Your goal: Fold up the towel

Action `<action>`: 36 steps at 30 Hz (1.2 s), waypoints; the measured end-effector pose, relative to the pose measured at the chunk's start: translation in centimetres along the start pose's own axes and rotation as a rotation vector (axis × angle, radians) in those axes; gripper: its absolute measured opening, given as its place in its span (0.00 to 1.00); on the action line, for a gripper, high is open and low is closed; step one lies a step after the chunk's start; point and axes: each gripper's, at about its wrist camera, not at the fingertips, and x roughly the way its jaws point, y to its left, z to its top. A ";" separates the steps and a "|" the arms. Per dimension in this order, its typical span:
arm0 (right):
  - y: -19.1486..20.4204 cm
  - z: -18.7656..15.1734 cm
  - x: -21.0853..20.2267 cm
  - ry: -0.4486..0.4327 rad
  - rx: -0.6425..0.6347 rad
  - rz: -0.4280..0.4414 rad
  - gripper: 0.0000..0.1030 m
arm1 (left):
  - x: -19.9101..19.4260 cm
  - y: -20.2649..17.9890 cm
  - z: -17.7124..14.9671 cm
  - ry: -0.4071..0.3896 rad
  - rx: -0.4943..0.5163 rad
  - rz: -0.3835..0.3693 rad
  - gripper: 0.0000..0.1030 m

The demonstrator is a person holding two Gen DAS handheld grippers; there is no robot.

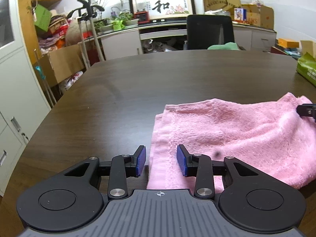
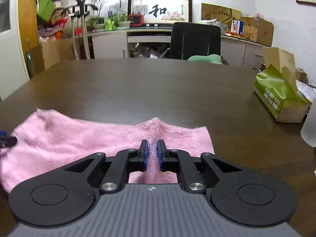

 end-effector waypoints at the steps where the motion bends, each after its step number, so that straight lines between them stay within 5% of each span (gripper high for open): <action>1: 0.2 0.2 -0.6 -0.014 0.001 0.015 0.14 | 0.0 0.1 0.0 0.001 -0.006 0.002 0.36; 6: 3.5 1.3 -0.6 0.014 -0.111 0.146 0.22 | 0.3 1.0 0.2 0.007 -0.049 0.017 0.36; 13: 5.8 1.4 2.6 0.110 -0.184 0.103 0.20 | 0.2 2.5 0.5 0.011 -0.107 0.013 0.36; 15: 6.0 1.4 2.8 0.110 -0.190 0.100 0.09 | 0.1 2.6 0.5 0.007 -0.112 0.005 0.36; 18: 6.1 1.7 2.6 0.085 -0.176 0.087 0.06 | -0.1 2.8 0.6 0.001 -0.121 -0.004 0.36; 27: 6.4 2.5 1.9 -0.019 -0.154 0.082 0.05 | -0.6 4.3 1.0 -0.025 -0.205 0.016 0.40; 32: 5.3 1.9 4.2 0.097 -0.110 0.125 0.12 | -0.8 5.0 1.0 -0.030 -0.234 0.030 0.47; 36: 5.6 2.4 3.1 0.058 -0.107 0.143 0.13 | -1.1 5.4 1.2 -0.047 -0.250 0.041 0.50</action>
